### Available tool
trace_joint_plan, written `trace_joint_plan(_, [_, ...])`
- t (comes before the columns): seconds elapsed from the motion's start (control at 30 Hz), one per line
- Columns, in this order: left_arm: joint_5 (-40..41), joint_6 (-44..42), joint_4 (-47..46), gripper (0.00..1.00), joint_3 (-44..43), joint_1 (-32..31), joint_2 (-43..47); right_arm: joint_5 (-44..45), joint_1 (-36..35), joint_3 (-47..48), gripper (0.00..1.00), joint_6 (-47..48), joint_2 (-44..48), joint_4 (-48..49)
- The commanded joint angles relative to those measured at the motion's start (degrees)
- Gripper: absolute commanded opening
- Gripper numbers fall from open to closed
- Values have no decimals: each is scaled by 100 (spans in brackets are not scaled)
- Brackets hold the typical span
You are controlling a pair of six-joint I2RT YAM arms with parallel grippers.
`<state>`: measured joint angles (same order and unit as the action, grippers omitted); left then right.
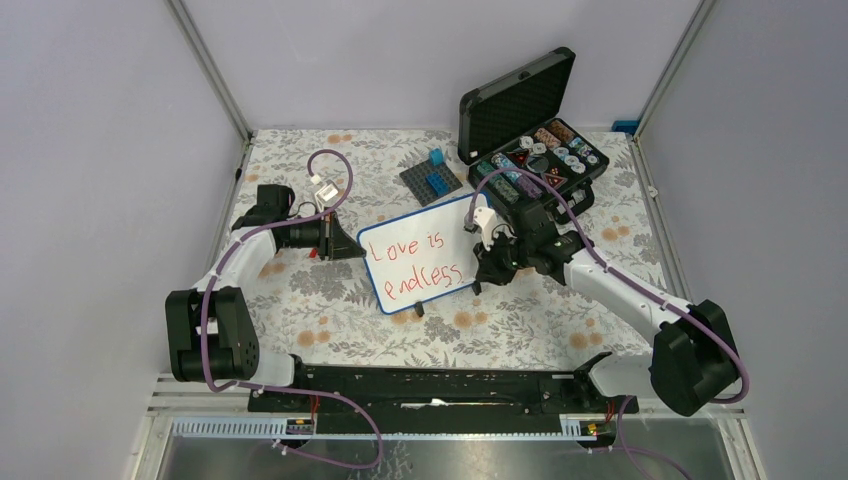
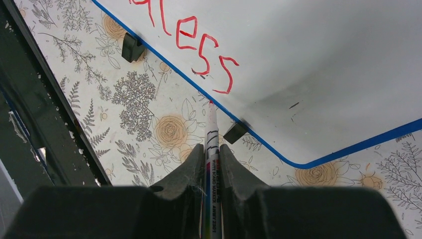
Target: Write a sentence on the whiteboard
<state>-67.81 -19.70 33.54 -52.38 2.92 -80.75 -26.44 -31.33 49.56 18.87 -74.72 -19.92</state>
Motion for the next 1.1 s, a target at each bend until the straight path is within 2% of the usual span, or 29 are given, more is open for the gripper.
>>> trace_joint_plan(0.0, [119,-234,-14,0,-101,-103,15,53,78,230,0,136,-9,-41])
trace_joint_plan(0.83, [172,-236,-14,0,-97,-100,-2,645,307,317,0,125,-226,309])
trace_joint_plan(1.07, [179,-210,-20,0,-110,-103,48,276,311,484,0,178,-56,36])
